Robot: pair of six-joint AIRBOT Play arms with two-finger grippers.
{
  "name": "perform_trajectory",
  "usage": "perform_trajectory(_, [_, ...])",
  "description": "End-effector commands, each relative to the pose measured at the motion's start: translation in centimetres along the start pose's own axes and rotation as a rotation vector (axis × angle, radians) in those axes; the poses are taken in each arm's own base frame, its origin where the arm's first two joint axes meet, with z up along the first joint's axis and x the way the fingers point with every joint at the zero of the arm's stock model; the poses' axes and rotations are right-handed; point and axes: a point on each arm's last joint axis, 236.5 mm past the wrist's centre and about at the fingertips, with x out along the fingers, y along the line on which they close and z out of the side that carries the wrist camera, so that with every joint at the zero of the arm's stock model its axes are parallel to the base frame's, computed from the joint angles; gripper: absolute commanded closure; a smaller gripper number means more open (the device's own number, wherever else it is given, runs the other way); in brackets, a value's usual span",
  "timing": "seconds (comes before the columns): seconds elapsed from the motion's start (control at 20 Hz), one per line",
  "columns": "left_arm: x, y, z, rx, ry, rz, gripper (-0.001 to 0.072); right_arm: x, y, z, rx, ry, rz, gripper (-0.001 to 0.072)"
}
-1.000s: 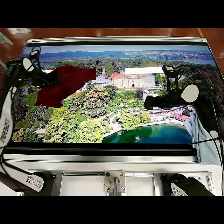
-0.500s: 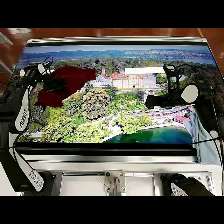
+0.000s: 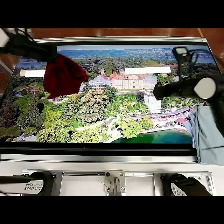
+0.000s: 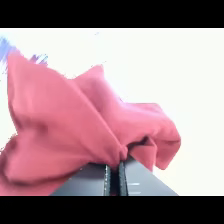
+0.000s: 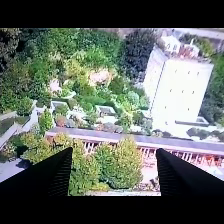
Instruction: Fold the shirts.
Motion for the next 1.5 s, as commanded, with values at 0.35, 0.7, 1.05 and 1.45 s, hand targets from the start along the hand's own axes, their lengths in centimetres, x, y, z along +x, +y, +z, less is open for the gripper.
perform_trajectory(0.35, [-15.1,-22.7,-6.0,0.232,-0.045,-0.425,0.0668,-14.0,-2.6,-3.3,-0.043,0.005,-0.154,0.0076])
perform_trajectory(0.7, [1.9,-29.4,-18.8,0.091,0.213,-0.453,0.0668,-9.5,-3.8,-8.9,-0.026,0.213,-0.194,0.0076])
perform_trajectory(1.05, [6.1,-23.3,-17.3,-0.078,0.247,-0.38,0.0611,-1.7,-1.1,-12.3,0.043,0.239,-0.066,0.0076])
perform_trajectory(1.45, [3.0,-10.3,-19.6,-0.178,0.519,-0.225,-0.0013,-1.8,-4.3,-10.8,-0.011,0.179,-0.199,0.0076])
